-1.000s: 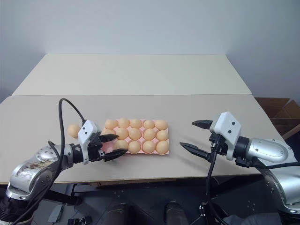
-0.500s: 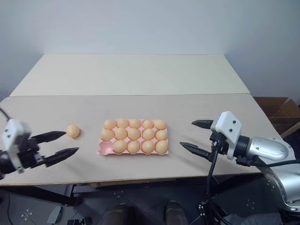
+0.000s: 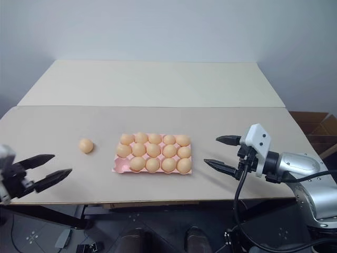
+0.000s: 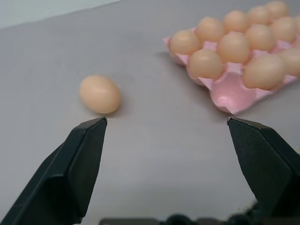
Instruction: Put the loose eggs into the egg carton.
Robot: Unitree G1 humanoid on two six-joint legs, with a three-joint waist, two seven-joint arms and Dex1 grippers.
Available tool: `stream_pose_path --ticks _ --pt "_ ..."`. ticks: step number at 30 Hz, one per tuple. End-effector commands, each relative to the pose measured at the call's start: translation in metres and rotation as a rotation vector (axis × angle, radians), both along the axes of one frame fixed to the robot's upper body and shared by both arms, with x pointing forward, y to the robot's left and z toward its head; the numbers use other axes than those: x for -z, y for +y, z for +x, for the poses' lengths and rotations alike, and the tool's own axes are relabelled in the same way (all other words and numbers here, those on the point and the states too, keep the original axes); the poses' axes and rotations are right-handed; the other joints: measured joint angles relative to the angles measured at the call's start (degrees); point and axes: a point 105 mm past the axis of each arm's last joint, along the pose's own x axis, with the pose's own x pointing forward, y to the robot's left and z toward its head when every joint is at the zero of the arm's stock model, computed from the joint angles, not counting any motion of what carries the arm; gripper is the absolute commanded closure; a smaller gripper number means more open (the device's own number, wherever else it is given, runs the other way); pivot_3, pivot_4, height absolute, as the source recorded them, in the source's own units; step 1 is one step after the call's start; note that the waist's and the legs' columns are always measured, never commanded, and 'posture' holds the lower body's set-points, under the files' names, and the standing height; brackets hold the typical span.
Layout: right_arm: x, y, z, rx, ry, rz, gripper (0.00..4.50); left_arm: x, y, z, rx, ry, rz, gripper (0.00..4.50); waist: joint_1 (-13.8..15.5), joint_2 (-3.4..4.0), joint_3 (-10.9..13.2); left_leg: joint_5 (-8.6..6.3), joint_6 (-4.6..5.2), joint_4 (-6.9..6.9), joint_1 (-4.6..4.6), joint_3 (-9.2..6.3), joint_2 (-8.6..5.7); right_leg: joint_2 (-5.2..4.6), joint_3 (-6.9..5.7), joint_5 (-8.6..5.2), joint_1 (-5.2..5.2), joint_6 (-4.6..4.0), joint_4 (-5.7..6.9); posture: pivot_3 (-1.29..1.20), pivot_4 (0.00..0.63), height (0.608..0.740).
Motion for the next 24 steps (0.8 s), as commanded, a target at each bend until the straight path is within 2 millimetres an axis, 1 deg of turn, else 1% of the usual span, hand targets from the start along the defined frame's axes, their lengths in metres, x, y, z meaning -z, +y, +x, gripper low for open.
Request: stream_pose_path --ticks 1,6,9,12,15,18,21,24 --pt "-0.011 0.002 0.0 -0.009 -0.064 -0.026 0.0 0.003 -0.002 0.026 -0.147 0.041 -0.024 0.03 -0.05 -0.01 -0.01 0.0 0.0 0.0 0.01 -0.01 -0.02 -0.01 0.01 0.03 0.05 0.03 -0.02 0.0 0.15 0.74" --pt "-0.015 0.002 -0.001 -0.001 -0.083 -0.03 0.0 0.015 0.003 0.065 -0.355 0.095 -0.021 0.03 -0.54 -0.03 -0.01 0.0 0.0 -0.01 -0.02 -0.12 -0.08 0.01 0.07 0.09 0.04 0.06 -0.06 0.0 0.15 0.74" --pt "-0.015 0.003 -0.001 0.006 -0.089 -0.03 0.0 0.024 0.008 0.083 -0.471 0.144 -0.018 0.03 -0.63 -0.05 0.0 0.0 0.0 -0.03 -0.04 -0.13 -0.11 0.03 0.05 0.09 0.03 0.06 -0.06 0.0 0.15 0.74" --pt "-0.016 0.003 -0.002 0.012 -0.095 -0.029 0.0 0.03 0.006 0.095 -0.515 0.183 -0.027 0.03 -0.65 -0.06 0.0 0.0 0.0 -0.03 -0.04 -0.12 -0.11 0.03 0.03 0.09 0.03 0.05 -0.04 0.0 0.15 0.74" --pt "-0.018 0.004 -0.002 0.018 -0.1 -0.028 0.0 0.041 -0.003 0.106 -0.509 0.235 -0.027 0.03 -0.54 -0.06 0.0 0.0 0.0 -0.02 -0.03 -0.11 -0.15 -0.01 0.03 0.09 0.06 0.06 -0.04 0.0 0.15 0.74" --pt "-0.02 0.004 -0.004 0.022 -0.108 -0.026 0.0 0.049 -0.011 0.113 -0.482 0.259 -0.018 0.63 -0.51 -0.06 0.0 0.0 0.0 -0.02 -0.04 -0.1 -0.19 -0.04 0.04 0.1 0.06 0.08 -0.04 0.0 0.15 0.74" --pt "-0.023 0.003 -0.005 0.031 -0.116 -0.014 0.0 0.048 -0.015 0.116 -0.46 0.256 -0.022 1.56 -0.39 -0.06 0.0 0.0 0.0 -0.02 -0.04 -0.11 -0.19 -0.05 0.04 0.1 0.04 0.08 -0.04 0.0 0.15 0.74" --pt "-0.025 0.002 -0.006 0.055 -0.119 0.0 0.0 0.038 -0.014 0.116 -0.442 0.217 -0.002 2.54 -0.26 -0.06 0.0 0.01 -0.01 -0.02 -0.04 -0.11 -0.19 -0.06 0.03 0.1 0.05 0.08 -0.01 0.0 0.15 0.74"
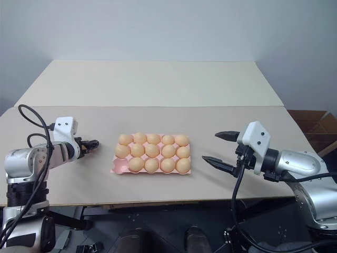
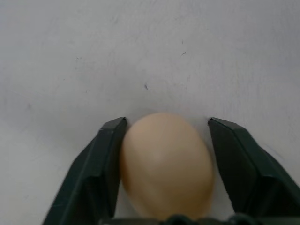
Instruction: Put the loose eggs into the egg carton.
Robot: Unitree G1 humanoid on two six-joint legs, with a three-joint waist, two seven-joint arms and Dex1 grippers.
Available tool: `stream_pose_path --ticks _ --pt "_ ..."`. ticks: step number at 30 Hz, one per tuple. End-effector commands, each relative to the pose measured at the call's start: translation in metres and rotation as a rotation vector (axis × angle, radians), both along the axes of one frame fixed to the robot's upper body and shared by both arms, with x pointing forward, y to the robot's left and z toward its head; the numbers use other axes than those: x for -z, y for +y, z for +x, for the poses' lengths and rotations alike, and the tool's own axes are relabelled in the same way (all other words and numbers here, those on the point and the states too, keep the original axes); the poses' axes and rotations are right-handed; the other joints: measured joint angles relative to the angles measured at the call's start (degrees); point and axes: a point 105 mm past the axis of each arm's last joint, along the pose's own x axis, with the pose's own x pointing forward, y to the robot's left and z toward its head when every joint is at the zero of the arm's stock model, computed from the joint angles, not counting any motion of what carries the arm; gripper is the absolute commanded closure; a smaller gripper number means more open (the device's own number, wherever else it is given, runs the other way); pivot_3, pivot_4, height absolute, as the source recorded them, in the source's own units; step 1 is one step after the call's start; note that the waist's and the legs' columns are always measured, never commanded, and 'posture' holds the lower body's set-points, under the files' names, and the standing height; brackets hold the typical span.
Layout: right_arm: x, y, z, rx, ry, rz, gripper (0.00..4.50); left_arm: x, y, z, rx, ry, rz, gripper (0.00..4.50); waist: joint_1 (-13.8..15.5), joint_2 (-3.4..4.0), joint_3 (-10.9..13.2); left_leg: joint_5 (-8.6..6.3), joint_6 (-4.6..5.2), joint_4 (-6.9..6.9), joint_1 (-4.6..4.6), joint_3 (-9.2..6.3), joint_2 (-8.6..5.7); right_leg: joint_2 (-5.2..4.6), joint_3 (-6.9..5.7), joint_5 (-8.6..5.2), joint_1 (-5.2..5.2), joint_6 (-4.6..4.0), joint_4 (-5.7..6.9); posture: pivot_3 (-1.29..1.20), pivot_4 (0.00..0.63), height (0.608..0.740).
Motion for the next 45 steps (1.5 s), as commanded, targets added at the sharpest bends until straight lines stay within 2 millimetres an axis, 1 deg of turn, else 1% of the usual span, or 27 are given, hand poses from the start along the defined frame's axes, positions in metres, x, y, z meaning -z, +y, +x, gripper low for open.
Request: stream_pose_path --ticks 1,3,5,6,8,10,11,16,21,23,24,25,28,30,32,33,35,36,40,42,45 --pt "-0.014 -0.003 -0.003 0.032 -0.053 0.017 0.0 -0.026 -0.006 0.002 0.08 -0.093 0.051 2.72 0.12 0.0 0.0 0.0 -0.01 0.0 -0.01 0.0 0.0 0.0 0.0 0.0 0.0 0.0 0.0 0.0 0.15 0.74" --pt "-0.015 -0.003 -0.004 0.04 -0.053 0.019 0.0 -0.041 -0.014 -0.002 0.162 -0.139 0.076 2.72 0.08 -0.03 0.02 0.01 -0.01 0.03 -0.06 0.0 0.0 0.0 -0.01 0.0 -0.03 0.0 -0.01 0.0 0.15 0.74" --pt "-0.014 -0.002 -0.005 0.041 -0.051 0.024 0.0 -0.063 -0.042 -0.017 0.415 -0.222 0.082 2.72 -0.01 -0.03 0.02 0.0 -0.01 0.02 -0.1 -0.01 0.02 0.0 -0.02 0.0 -0.06 0.0 -0.04 0.0 0.15 0.74" --pt "-0.014 -0.002 -0.006 0.042 -0.05 0.026 0.0 -0.069 -0.056 -0.027 0.529 -0.234 0.07 2.72 -0.08 -0.03 0.02 0.0 -0.01 0.01 -0.17 0.0 0.03 -0.01 -0.01 0.0 -0.14 0.0 -0.05 0.0 0.15 0.74" --pt "-0.013 0.0 -0.005 0.043 -0.05 0.026 0.0 -0.074 -0.074 -0.04 0.699 -0.256 0.059 2.72 -0.06 -0.01 0.02 0.0 -0.02 0.0 -0.15 0.0 0.04 -0.04 0.0 -0.01 -0.14 -0.01 -0.06 0.0 0.15 0.74" --pt "-0.012 0.001 -0.004 0.044 -0.051 0.028 0.0 -0.072 -0.09 -0.054 0.859 -0.242 0.047 2.72 -0.02 0.04 0.0 -0.01 -0.02 0.0 -0.11 0.05 0.02 -0.05 0.0 -0.02 -0.09 -0.01 -0.08 0.0 0.15 0.74" --pt "-0.012 0.002 -0.004 0.044 -0.051 0.029 0.0 -0.071 -0.094 -0.058 0.91 -0.235 0.042 2.72 0.0 0.04 0.0 -0.01 -0.01 0.0 -0.09 0.08 0.02 -0.05 0.01 -0.02 -0.08 -0.02 -0.07 0.0 0.15 0.74" --pt "-0.013 0.003 -0.004 0.05 -0.06 0.032 0.0 -0.049 -0.099 -0.062 1.008 -0.145 0.097 2.72 0.07 0.03 0.0 0.02 -0.01 0.05 -0.07 0.05 0.04 0.04 -0.01 -0.04 -0.08 -0.06 -0.01 0.0 0.15 0.74" --pt "-0.012 0.003 -0.007 0.061 -0.061 0.034 0.0 -0.034 -0.105 -0.065 1.048 -0.097 0.105 2.72 0.09 0.03 0.0 0.02 0.0 0.05 -0.12 0.05 0.04 0.04 0.0 -0.04 -0.09 -0.02 -0.06 0.0 0.15 0.74" --pt "-0.012 0.002 -0.007 0.067 -0.06 0.034 0.0 -0.03 -0.107 -0.065 1.057 -0.083 0.106 2.1 0.11 0.03 0.0 0.01 0.02 0.05 -0.15 0.05 0.04 0.03 0.0 -0.04 -0.09 0.0 -0.09 0.0 0.15 0.74" --pt "-0.012 0.002 -0.007 0.071 -0.061 0.033 0.0 -0.03 -0.107 -0.063 1.049 -0.078 0.104 1.92 0.12 0.03 0.0 0.01 0.02 0.05 -0.16 0.05 0.03 0.03 0.0 -0.04 -0.1 0.0 -0.09 0.0 0.15 0.74" --pt "-0.012 0.002 -0.007 0.072 -0.061 0.032 0.0 -0.03 -0.107 -0.063 1.043 -0.074 0.102 1.57 0.12 0.03 0.01 0.01 0.02 0.05 -0.17 0.05 0.03 0.03 0.0 -0.04 -0.1 0.01 -0.09 0.0 0.15 0.74" --pt "-0.013 0.002 -0.007 0.074 -0.064 0.033 0.0 -0.038 -0.102 -0.062 1.043 -0.101 0.133 0.58 0.11 0.03 0.01 0.01 0.02 0.06 -0.15 0.05 0.03 0.04 0.0 -0.04 -0.1 0.01 -0.07 0.0 0.15 0.74" --pt "-0.014 0.002 -0.007 0.074 -0.067 0.033 0.0 -0.05 -0.094 -0.06 1.02 -0.138 0.168 0.01 0.03 0.03 0.01 0.01 0.02 0.06 -0.12 0.04 0.04 0.04 0.0 -0.04 -0.09 0.01 -0.05 0.0 0.15 0.74" --pt "-0.014 0.003 -0.007 0.074 -0.069 0.034 0.0 -0.064 -0.086 -0.058 0.989 -0.194 0.184 0.01 -0.09 0.02 0.01 0.01 0.02 0.06 -0.12 0.04 0.09 0.09 0.0 -0.04 -0.11 0.0 -0.03 0.0 0.15 0.74" --pt "-0.014 0.003 -0.008 0.072 -0.069 0.036 0.0 -0.075 -0.078 -0.059 0.962 -0.23 0.182 0.01 -0.1 0.03 0.01 0.01 0.02 0.06 -0.11 0.03 0.1 0.1 0.0 -0.04 -0.1 0.0 -0.03 0.0 0.15 0.74" --pt "-0.013 0.002 -0.009 0.057 -0.061 0.037 0.0 -0.091 -0.047 -0.066 0.917 -0.304 0.202 0.01 0.0 0.03 0.01 0.01 0.02 0.05 -0.09 0.03 0.09 0.09 0.0 -0.05 -0.09 0.0 -0.03 0.0 0.15 0.74" --pt "-0.012 0.001 -0.009 0.052 -0.057 0.034 0.0 -0.095 -0.037 -0.072 0.921 -0.335 0.225 0.01 -0.6 0.03 0.01 0.01 0.02 0.05 -0.13 0.05 0.08 0.07 0.0 -0.05 -0.11 0.0 -0.04 0.0 0.15 0.74" --pt "-0.011 -0.004 -0.007 0.021 -0.046 0.016 0.0 -0.101 -0.011 -0.098 0.946 -0.428 0.21 0.01 -1.09 0.05 0.03 -0.03 0.07 -0.04 -0.1 0.13 0.17 0.06 -0.01 -0.11 -0.17 -0.1 -0.07 0.0 0.15 0.74" --pt "-0.011 -0.008 -0.006 0.004 -0.034 0.011 0.0 -0.098 0.001 -0.115 0.973 -0.425 0.186 0.01 -1.02 0.06 0.03 -0.03 0.06 -0.03 -0.08 0.17 0.16 0.01 -0.03 -0.13 -0.15 -0.14 -0.08 0.0 0.15 0.74" --pt "-0.01 -0.012 -0.005 -0.013 -0.017 0.01 0.0 -0.093 0.01 -0.135 1.012 -0.389 0.148 0.01 -0.78 0.05 0.03 -0.03 0.06 -0.02 -0.03 0.2 0.17 -0.02 -0.03 -0.29 -0.11 -0.4 -0.08 0.0 0.15 0.74"
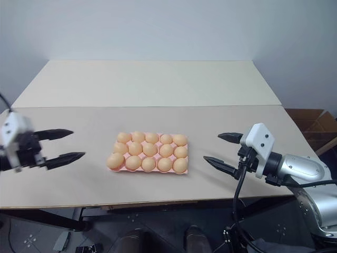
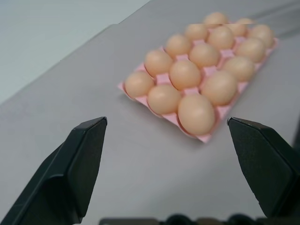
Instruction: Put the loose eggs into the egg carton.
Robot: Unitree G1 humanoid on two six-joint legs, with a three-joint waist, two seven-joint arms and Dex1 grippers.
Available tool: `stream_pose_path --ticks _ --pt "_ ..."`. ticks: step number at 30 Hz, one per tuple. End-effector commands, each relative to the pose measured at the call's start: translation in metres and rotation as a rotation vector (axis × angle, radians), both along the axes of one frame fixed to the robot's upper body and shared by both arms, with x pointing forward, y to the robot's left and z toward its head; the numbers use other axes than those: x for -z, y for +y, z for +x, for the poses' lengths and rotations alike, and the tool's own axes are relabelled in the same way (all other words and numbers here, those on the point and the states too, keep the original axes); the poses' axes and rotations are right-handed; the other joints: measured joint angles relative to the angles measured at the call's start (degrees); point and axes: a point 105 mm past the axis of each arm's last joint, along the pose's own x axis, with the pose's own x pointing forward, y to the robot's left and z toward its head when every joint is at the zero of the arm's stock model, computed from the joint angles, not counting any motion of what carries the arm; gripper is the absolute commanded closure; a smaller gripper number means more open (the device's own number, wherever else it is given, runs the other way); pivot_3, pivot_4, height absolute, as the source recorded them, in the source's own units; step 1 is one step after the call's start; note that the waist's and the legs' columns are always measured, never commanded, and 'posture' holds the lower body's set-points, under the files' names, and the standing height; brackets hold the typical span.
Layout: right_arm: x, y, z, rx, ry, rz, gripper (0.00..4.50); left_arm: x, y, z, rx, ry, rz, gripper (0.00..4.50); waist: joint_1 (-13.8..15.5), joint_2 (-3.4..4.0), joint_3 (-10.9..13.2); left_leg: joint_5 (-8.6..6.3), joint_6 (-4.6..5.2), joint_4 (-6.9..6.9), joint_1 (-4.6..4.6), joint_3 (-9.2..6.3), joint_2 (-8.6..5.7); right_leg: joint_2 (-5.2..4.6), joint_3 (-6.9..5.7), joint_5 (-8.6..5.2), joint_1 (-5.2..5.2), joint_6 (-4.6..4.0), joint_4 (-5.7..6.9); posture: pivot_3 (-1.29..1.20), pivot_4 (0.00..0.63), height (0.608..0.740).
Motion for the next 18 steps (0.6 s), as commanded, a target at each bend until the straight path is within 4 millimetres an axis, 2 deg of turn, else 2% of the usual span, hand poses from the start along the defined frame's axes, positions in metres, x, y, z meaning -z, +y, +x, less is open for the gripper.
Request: stream_pose_path --ticks 1,8,12,18 --pt "-0.013 -0.007 0.001 -0.019 -0.049 -0.005 0.0 -0.008 0.004 -0.02 0.056 -0.014 0.007 0.01 0.24 0.0 0.0 0.0 0.0 0.02 0.01 0.0 0.0 0.0 0.0 -0.02 0.01 -0.04 0.01 0.0 0.15 0.74" --pt "-0.012 -0.006 0.004 -0.057 -0.041 -0.002 0.0 -0.004 0.0 -0.034 0.027 0.009 -0.05 0.01 0.62 0.0 0.0 0.0 -0.01 0.05 0.05 0.04 0.04 0.01 0.03 0.0 0.02 -0.02 0.05 0.0 0.15 0.74" --pt "-0.007 -0.007 0.003 -0.051 -0.029 -0.012 0.0 -0.002 0.006 -0.028 -0.07 0.009 -0.013 0.01 0.68 0.01 -0.01 0.0 -0.01 0.01 0.05 0.03 0.03 0.02 0.03 0.12 0.01 0.21 0.05 0.0 0.15 0.74" --pt "-0.006 -0.006 0.003 -0.063 -0.017 -0.013 0.0 -0.007 0.002 -0.033 -0.032 0.017 -0.025 0.01 0.67 0.01 -0.01 0.0 -0.01 0.01 0.05 0.06 0.04 0.02 0.04 0.09 0.0 0.15 0.06 0.0 0.15 0.74"
